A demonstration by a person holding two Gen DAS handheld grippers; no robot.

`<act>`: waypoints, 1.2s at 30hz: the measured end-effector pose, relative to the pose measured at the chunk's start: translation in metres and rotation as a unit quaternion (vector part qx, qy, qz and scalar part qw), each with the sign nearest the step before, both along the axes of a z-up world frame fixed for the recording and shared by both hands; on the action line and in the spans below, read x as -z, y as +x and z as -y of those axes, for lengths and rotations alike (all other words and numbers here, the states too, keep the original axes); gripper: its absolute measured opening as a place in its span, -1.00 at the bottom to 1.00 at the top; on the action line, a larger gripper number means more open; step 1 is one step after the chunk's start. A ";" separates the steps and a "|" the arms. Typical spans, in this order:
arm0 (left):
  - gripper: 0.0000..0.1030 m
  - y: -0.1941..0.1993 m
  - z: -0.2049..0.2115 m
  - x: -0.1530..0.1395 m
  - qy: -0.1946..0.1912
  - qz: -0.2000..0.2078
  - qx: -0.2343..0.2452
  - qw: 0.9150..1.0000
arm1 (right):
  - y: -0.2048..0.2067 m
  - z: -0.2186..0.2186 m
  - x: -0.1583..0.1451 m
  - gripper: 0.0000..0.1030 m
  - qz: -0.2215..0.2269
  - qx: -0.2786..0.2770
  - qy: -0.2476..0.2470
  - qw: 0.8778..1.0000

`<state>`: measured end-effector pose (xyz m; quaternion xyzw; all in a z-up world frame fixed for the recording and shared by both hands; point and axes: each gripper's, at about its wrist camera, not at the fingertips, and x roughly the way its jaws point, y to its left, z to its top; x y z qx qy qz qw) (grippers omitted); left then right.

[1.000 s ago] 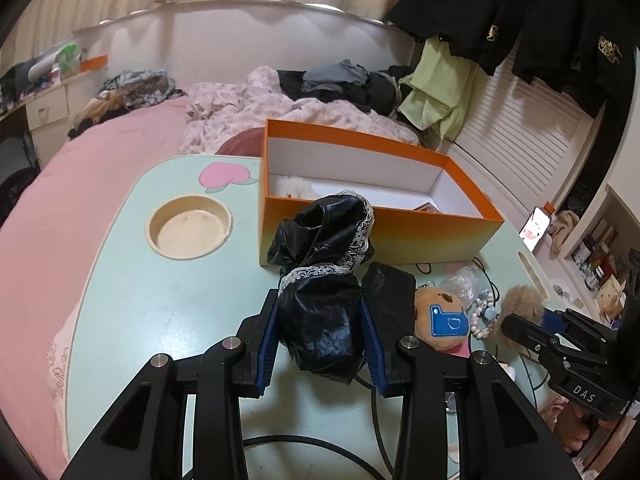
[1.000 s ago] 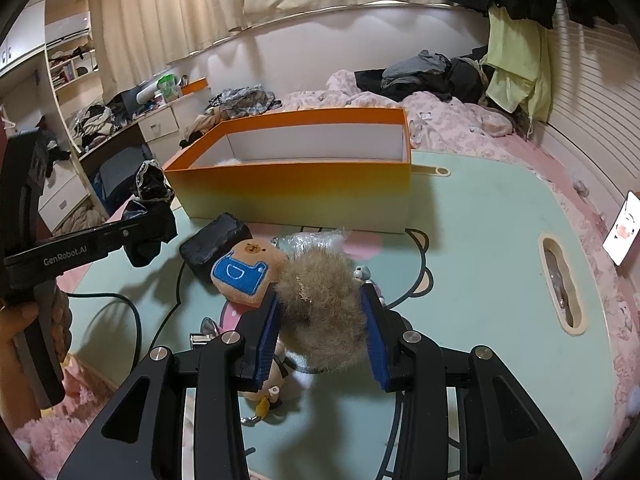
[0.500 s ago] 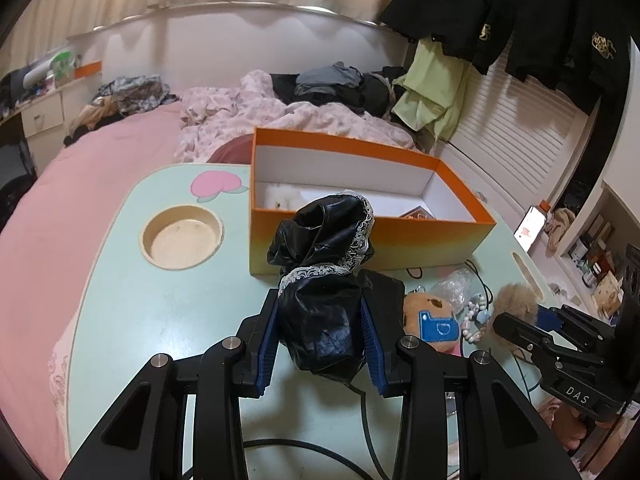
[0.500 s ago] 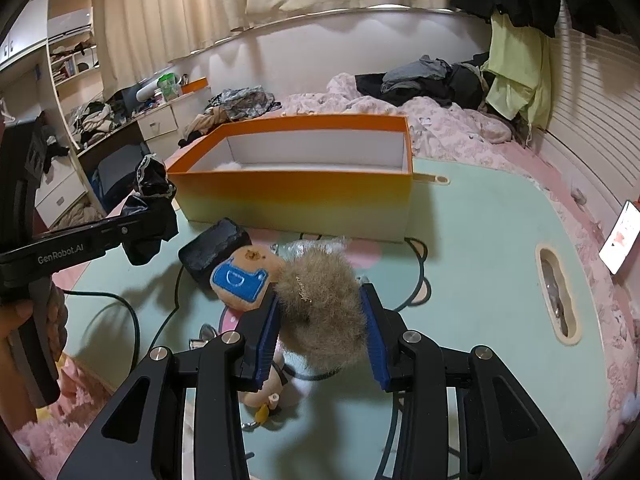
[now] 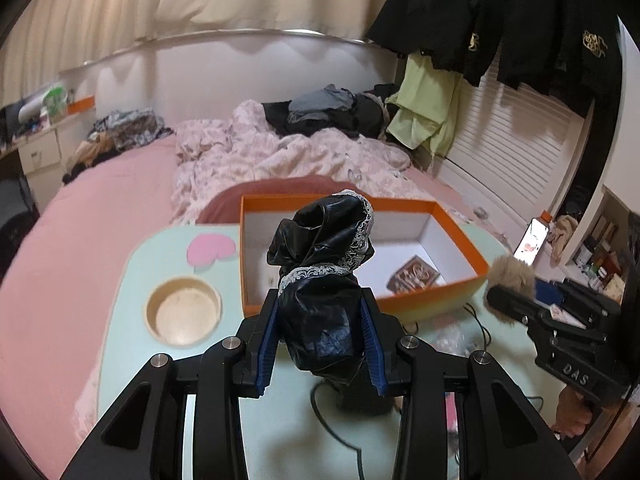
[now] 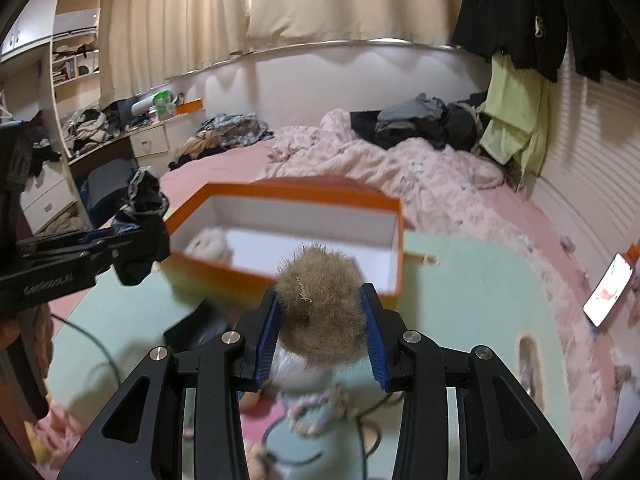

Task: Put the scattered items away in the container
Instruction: 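Carry black cloth and brown pompom into box, open both tools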

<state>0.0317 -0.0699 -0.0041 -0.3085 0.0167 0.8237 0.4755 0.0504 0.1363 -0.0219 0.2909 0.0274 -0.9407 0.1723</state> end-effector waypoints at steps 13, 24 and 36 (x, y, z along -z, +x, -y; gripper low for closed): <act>-0.30 -0.020 -0.047 -0.001 -0.024 0.011 0.019 0.999 | -0.046 0.030 -0.014 -0.22 -0.018 0.003 0.028 0.999; 0.52 -0.029 -0.038 0.014 -0.005 0.028 -0.023 0.999 | -0.075 0.036 0.013 -0.07 0.049 0.003 0.030 0.998; 0.53 0.001 -0.012 0.014 -0.016 0.010 -0.020 1.000 | -0.033 0.022 -0.005 0.38 0.006 0.010 0.011 1.000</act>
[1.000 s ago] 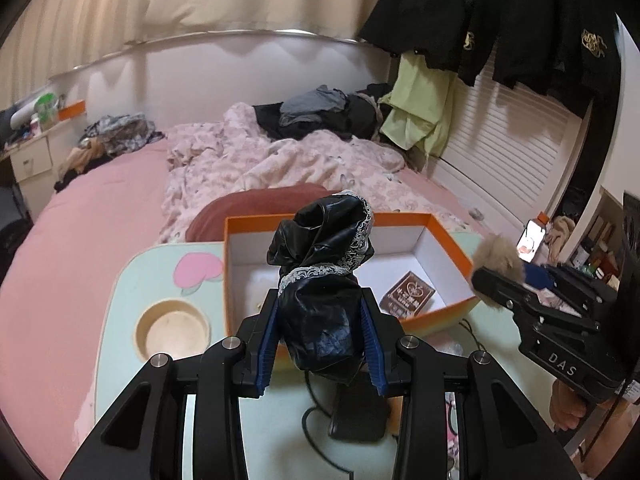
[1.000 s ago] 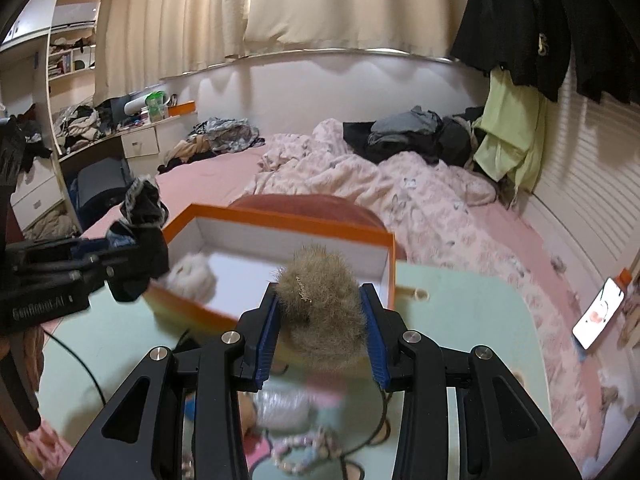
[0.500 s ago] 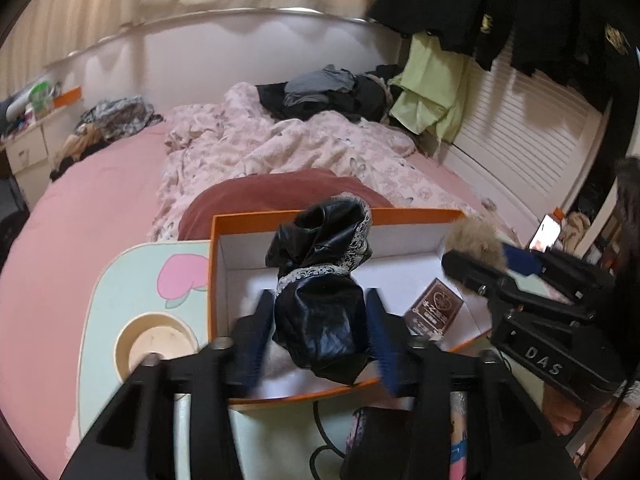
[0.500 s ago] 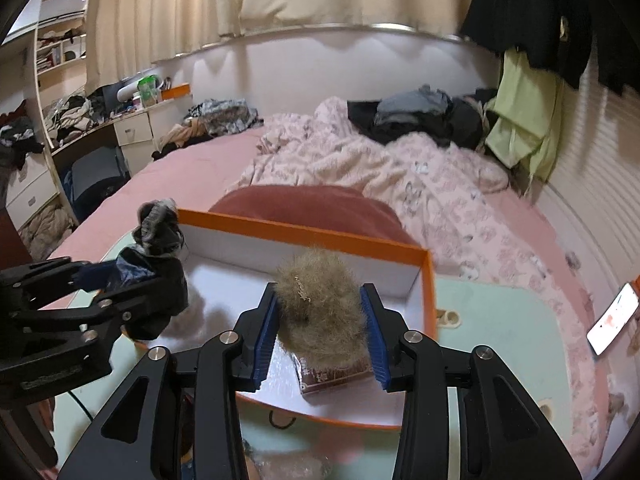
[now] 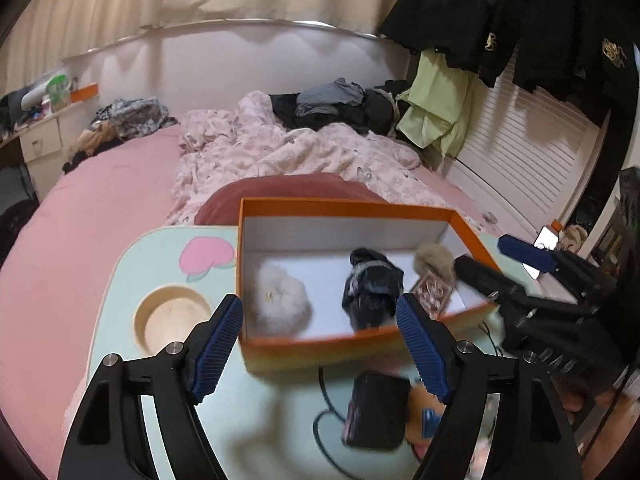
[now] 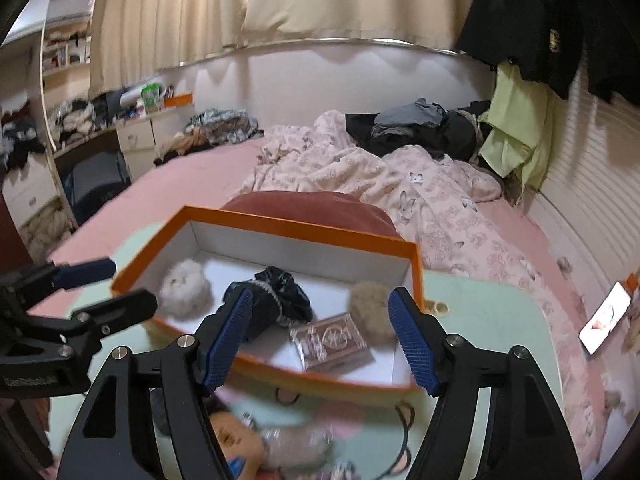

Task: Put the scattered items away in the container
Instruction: 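Carry black cloth and brown pompom into box, open both tools, then grasp beaded keychain with right tool while left tool approaches black block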

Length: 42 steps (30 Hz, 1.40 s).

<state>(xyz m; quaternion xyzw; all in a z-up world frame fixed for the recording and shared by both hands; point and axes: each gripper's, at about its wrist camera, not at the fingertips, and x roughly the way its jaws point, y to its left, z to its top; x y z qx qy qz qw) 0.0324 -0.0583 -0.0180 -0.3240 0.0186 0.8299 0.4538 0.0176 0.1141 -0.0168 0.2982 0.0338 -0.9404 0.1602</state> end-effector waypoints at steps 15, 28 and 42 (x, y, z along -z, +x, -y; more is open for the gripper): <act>0.76 0.052 0.025 0.070 -0.063 0.040 0.011 0.997 | 0.078 -0.044 0.061 0.38 0.071 0.033 0.025 0.997; 1.00 0.073 0.009 0.078 -0.112 -0.022 0.011 0.993 | 0.068 -0.046 0.076 0.69 0.117 0.049 0.040 0.991; 1.00 0.069 0.012 0.080 -0.103 -0.016 0.010 0.995 | 0.049 -0.024 0.073 0.21 0.109 0.033 0.032 0.993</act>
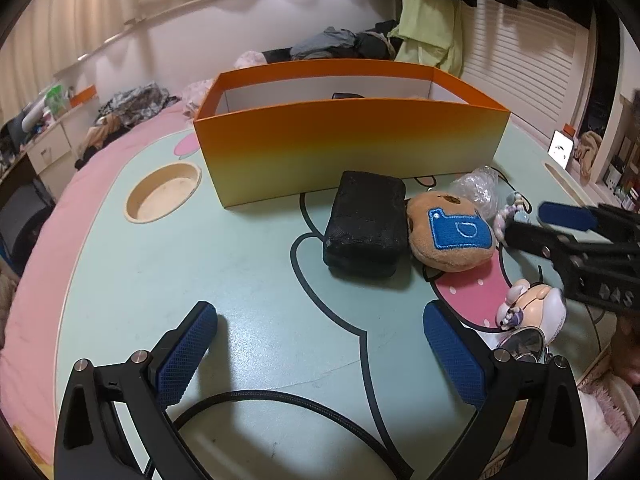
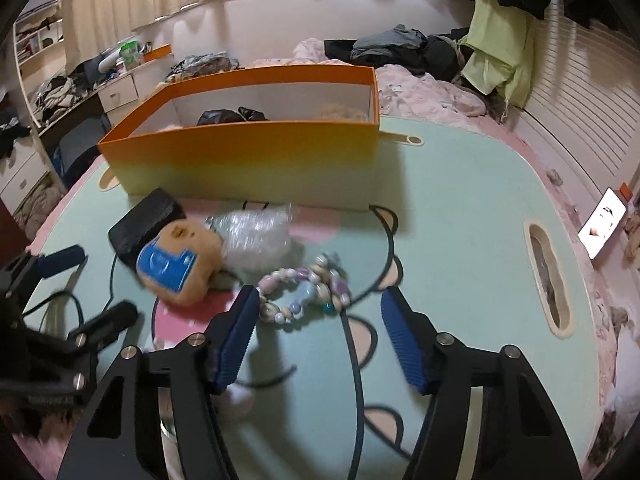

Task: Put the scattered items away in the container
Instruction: 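Grasp beaded keychain with right tool while left tool approaches black block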

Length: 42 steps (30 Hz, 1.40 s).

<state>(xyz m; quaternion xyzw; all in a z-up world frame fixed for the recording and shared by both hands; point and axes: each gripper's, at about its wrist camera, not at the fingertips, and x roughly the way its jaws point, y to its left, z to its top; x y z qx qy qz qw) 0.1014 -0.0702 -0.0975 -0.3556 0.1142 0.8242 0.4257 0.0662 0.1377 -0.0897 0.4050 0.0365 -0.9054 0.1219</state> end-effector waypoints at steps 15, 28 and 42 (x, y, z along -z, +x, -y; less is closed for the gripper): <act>1.00 0.002 0.004 -0.009 0.016 -0.007 -0.006 1.000 | 0.021 -0.016 -0.011 -0.68 -0.058 -0.016 -0.082 0.995; 0.29 -0.042 -0.019 -0.028 0.058 0.096 0.027 0.993 | 0.024 -0.014 -0.010 -0.68 -0.056 -0.015 -0.095 0.994; 0.29 -0.045 -0.035 -0.020 0.076 0.136 0.032 0.987 | 0.023 -0.017 -0.005 -0.68 -0.044 -0.015 -0.105 0.993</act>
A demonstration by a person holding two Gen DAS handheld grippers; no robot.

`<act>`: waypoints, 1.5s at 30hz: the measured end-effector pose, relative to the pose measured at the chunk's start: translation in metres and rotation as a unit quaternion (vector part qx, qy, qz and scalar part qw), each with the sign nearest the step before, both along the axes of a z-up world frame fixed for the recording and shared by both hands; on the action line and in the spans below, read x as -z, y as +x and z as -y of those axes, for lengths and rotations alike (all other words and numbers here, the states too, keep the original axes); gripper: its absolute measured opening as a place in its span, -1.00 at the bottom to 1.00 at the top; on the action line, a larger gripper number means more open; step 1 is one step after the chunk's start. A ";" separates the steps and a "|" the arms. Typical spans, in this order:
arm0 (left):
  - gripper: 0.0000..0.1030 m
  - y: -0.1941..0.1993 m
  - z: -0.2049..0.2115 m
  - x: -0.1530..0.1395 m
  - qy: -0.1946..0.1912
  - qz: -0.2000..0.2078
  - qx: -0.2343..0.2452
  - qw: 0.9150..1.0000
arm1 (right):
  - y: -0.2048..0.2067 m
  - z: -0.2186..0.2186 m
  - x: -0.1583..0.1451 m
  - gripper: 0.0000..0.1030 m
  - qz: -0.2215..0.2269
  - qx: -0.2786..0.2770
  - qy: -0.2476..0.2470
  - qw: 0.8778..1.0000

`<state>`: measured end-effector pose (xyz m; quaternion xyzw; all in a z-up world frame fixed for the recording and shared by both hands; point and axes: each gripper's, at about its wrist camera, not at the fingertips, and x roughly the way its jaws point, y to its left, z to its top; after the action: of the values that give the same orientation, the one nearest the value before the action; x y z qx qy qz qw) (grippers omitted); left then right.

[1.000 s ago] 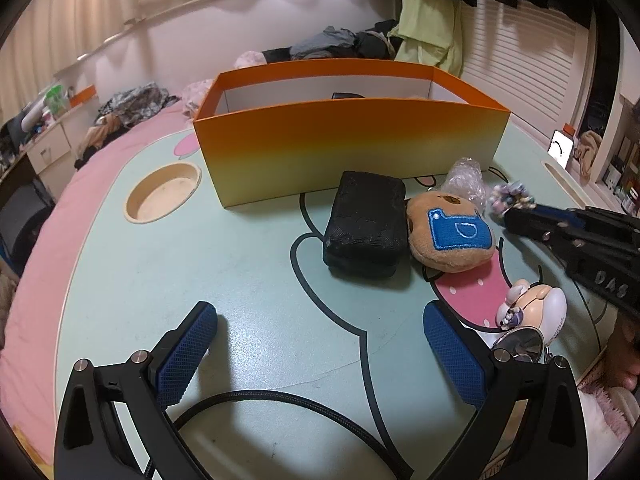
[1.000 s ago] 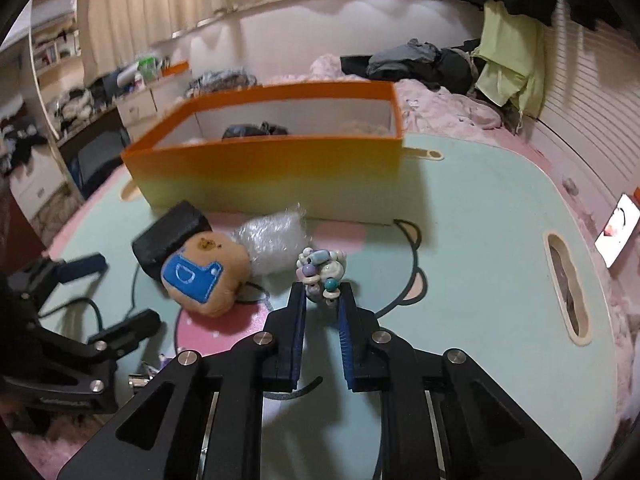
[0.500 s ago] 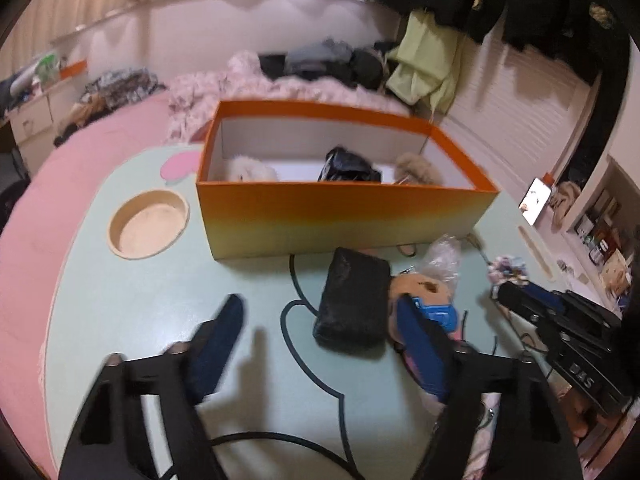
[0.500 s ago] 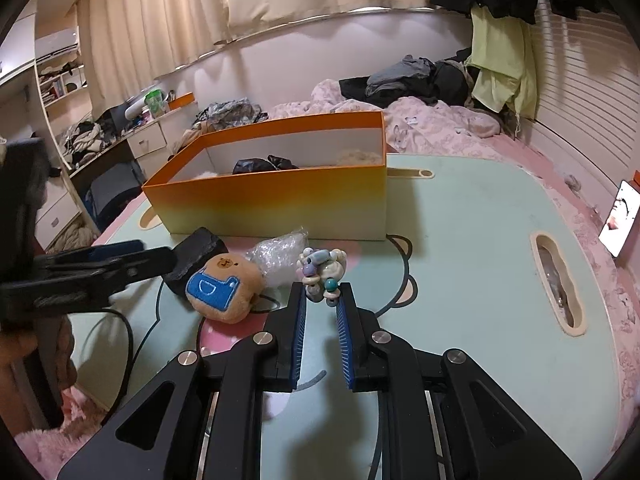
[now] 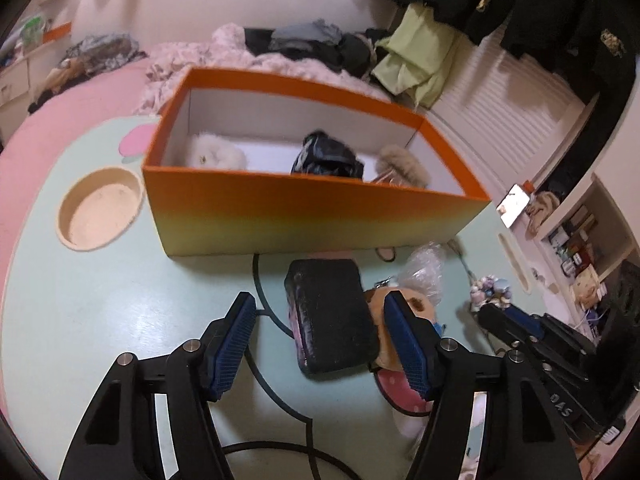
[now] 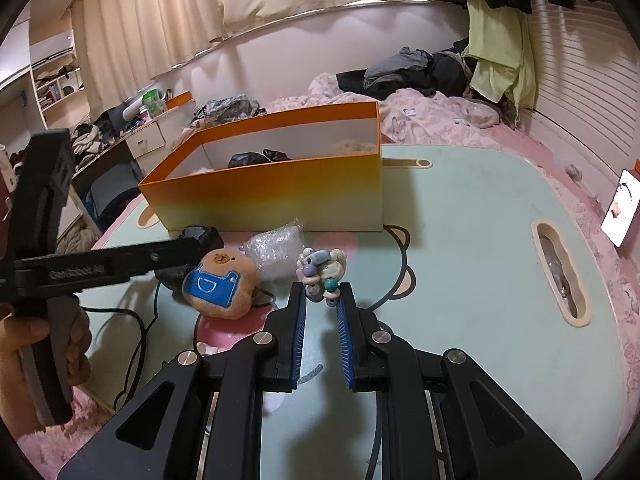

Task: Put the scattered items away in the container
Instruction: 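Grasp beaded keychain with right tool while left tool approaches black block, then close left tool on the black block and lift it, then carry beaded keychain and black block over box, open both tools into it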

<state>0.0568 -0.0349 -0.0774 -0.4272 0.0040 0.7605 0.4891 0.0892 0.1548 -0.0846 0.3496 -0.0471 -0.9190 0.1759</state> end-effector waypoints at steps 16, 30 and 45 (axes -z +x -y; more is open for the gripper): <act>-0.27 0.024 0.028 -0.006 0.031 -0.114 -0.067 0.991 | 0.012 0.005 -0.009 -0.68 -0.031 -0.003 0.020 0.999; -0.27 0.040 0.040 -0.014 0.057 -0.129 -0.080 0.987 | 0.023 0.028 -0.013 -0.68 -0.059 -0.041 0.046 0.996; -0.27 0.003 0.040 -0.080 0.095 -0.163 -0.098 0.977 | -0.043 0.033 -0.057 -0.68 -0.046 -0.030 0.042 0.998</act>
<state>0.0602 -0.0751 0.0027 -0.2472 -0.0306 0.8611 0.4433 0.0466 0.1215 -0.0276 0.3151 0.0105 -0.9298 0.1901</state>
